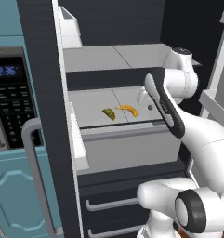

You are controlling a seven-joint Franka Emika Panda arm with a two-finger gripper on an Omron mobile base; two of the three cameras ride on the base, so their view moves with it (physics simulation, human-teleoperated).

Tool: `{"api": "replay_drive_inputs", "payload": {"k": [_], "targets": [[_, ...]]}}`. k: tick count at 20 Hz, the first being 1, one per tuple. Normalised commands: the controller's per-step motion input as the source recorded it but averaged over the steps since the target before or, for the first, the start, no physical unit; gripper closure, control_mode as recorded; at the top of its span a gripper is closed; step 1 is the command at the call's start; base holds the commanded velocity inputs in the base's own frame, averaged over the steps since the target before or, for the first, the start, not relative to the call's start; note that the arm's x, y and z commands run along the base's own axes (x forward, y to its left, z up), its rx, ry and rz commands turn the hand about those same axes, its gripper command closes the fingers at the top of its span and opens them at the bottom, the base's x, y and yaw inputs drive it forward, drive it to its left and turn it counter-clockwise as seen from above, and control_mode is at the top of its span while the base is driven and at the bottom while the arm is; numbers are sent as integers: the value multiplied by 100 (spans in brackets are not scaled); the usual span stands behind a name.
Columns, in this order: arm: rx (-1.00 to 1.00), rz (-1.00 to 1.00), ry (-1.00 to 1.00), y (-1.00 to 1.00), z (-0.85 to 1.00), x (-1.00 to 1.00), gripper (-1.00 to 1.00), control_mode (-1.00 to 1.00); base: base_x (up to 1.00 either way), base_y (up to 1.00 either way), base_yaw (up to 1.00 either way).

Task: Move the banana and tacos from the second highest shelf to the top shelf to make space. Then, place the pitcher from the counter on the cleared second highest shelf.

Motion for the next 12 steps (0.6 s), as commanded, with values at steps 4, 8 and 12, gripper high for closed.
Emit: {"api": "replay_drive_inputs", "payload": {"k": [4,8,12], "targets": [[0,0,-18,0,-34,-7,-100,-100,0,0,0],[0,2,-26,0,-51,1,-100,-100,0,0,0],[0,2,-10,-4,-36,18,-100,-100,0,0,0]]}}
